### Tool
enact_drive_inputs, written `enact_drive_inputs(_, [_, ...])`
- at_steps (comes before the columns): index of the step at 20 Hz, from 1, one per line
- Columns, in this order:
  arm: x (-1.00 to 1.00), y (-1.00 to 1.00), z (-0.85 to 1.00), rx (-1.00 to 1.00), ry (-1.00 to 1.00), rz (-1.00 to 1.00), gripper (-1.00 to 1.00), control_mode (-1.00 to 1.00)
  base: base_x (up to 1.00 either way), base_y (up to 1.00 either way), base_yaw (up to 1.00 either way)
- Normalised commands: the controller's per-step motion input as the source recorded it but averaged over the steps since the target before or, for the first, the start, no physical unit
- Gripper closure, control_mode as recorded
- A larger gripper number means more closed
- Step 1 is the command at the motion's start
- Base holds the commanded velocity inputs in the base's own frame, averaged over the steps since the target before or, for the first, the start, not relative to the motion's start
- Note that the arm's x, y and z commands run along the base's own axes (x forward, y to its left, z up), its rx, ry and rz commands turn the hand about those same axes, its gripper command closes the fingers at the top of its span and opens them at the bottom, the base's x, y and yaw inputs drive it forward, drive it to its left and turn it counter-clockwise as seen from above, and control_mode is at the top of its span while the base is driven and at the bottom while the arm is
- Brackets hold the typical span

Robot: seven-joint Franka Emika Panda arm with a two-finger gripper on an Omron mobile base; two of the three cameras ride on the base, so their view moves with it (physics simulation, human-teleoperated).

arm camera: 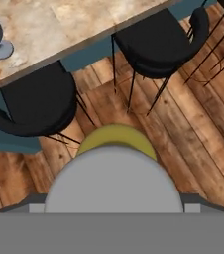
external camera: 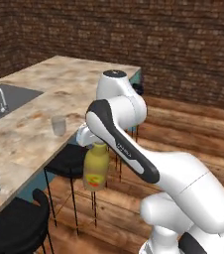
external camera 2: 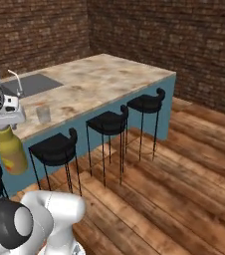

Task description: There is a wine glass and glass cup on the dining counter. Place the wine bottle next to the wine glass and the juice bottle next to the glass cup.

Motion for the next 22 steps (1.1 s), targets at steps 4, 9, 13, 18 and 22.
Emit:
enact_drive_inputs(4, [0.00,0.00,0.00,0.00,0.00,0.00,1.00,1.00,0.60,-0.10,0.51])
enact_drive_inputs(9, [0.00,0.00,0.00,0.00,0.00,0.00,1.00,1.00,0.63,-0.09,0.45])
enact_drive_inputs(13, [0.00,0.00,0.00,0.00,0.00,0.00,1.00,1.00,0.71,-0.09,0.36])
enact_drive_inputs(18, [0.00,0.00,0.00,0.00,0.00,0.00,1.00,1.00,0.75,-0.04,0.29])
enact_drive_inputs(22, [0.00,0.00,0.00,0.00,0.00,0.00,1.00,1.00,0.72,-0.14,0.25])
